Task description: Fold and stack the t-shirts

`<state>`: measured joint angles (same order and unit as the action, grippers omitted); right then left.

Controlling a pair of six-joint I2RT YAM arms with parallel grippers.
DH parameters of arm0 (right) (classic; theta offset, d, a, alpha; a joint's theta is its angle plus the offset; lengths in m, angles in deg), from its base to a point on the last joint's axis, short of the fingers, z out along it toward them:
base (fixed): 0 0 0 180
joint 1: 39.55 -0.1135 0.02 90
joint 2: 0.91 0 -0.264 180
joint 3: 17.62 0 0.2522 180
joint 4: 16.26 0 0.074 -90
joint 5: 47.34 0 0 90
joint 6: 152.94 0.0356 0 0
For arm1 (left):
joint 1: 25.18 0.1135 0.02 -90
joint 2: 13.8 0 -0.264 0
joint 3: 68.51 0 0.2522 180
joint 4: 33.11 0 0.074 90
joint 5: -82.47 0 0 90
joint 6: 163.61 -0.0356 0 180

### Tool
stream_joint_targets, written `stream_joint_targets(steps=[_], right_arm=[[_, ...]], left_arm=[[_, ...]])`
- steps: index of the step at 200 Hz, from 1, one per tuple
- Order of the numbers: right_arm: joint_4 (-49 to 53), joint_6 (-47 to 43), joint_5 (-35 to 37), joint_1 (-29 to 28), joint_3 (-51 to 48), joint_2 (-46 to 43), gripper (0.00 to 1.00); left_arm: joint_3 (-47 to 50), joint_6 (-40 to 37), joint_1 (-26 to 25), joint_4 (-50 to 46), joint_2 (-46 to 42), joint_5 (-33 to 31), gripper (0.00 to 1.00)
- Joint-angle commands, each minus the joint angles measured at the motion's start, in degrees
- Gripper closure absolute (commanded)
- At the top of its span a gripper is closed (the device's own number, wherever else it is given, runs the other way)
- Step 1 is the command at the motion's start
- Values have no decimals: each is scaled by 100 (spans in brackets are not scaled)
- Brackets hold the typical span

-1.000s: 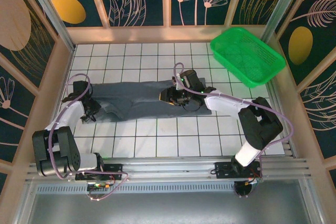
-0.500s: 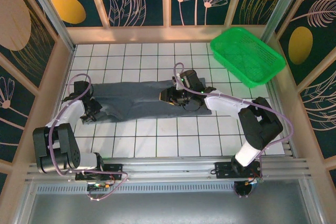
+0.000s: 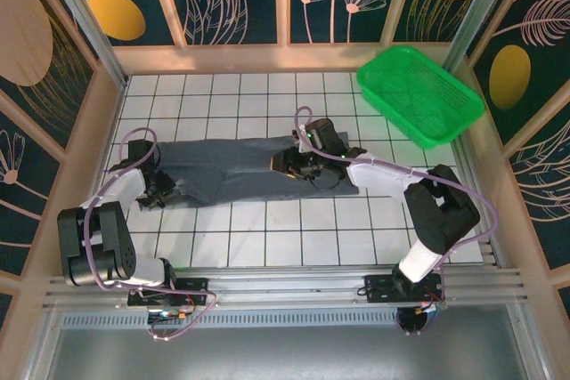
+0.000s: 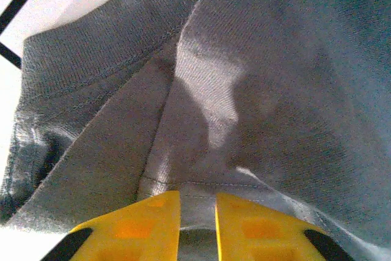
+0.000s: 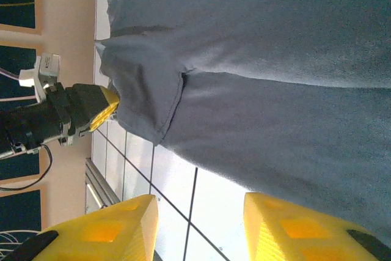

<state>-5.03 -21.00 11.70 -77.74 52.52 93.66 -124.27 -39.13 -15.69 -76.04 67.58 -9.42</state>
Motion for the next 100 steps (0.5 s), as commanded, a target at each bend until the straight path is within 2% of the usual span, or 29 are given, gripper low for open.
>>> stream_joint_targets(steps=[1,29,56,64,79,100], right_arm=[[13,-32,46,33,-112,-141,58],[18,-22,37,32,-87,-120,58],[23,-29,38,31,-54,-100,58],[15,-20,37,31,-54,-113,58],[10,-28,39,31,-55,-112,58],[-26,-63,11,34,-103,-116,58]], left_arm=[[63,-64,29,-44,27,-89,84],[-44,-165,28,-106,37,-228,100],[-263,-275,28,-336,-70,-721,100],[-350,-295,32,-390,-164,-880,90],[-523,-388,62,-328,-322,-961,63],[-742,-596,303,19,-290,-354,34]])
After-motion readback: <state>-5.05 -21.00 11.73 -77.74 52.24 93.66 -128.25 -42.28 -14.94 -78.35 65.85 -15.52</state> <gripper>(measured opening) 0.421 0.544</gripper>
